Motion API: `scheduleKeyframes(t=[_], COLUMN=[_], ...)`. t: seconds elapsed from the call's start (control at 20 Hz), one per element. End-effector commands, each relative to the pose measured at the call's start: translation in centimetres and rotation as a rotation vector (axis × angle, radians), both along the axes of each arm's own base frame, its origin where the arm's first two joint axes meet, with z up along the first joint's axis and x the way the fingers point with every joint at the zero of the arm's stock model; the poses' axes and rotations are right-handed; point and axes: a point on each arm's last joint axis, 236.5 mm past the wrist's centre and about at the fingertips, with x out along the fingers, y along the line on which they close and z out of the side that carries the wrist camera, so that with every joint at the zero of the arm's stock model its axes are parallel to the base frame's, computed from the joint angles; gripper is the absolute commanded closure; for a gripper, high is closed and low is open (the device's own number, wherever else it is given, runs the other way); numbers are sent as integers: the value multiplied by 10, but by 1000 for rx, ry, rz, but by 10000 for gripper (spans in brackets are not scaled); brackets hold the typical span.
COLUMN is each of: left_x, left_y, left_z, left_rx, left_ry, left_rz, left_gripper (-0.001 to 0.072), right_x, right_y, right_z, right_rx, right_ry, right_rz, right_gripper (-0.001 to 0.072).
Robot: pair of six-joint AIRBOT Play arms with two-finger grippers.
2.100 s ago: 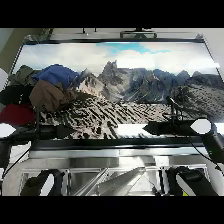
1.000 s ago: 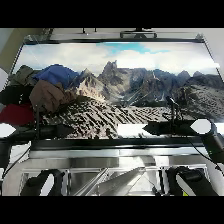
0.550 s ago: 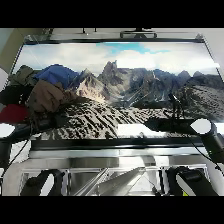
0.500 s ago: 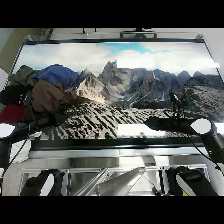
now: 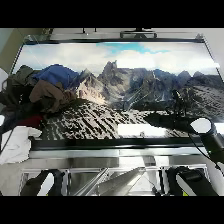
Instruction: Fold the shirts.
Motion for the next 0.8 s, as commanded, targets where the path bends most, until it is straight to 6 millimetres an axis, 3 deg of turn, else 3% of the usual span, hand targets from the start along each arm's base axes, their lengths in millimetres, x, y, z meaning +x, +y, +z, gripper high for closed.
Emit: scheduleKeyframes(t=[0.0,0.05,0.1,0.25,0.35,0.6,0.7,0.75], left_x=[29,36,41,48,48,42,44,46], left_y=[75,92,105,131,136,131,124,118], left_z=[-7,-15,-25,-64,-84,-135,-141,-139], left_rx=[154,194,228,286,268,186,146,131], left_ry=[63,96,135,283,373,561,613,636], left_rz=[70,73,67,32,20,-62,-95,-111], left_gripper=[2,1,1,1,1,2,5,40], right_x=[6,9,13,32,40,43,43,43], right_y=[-1,-2,-3,-11,-15,-16,-15,-15], right_z=[1,0,-1,-4,-8,-29,-32,-32], right_rx=[8,6,5,-5,-12,-23,-23,-22], right_ry=[-11,-14,-19,-54,-61,-1,8,8], right_rz=[-20,-29,-42,-101,-129,-135,-136,-135], right_gripper=[505,179,17,17,17,17,17,17])
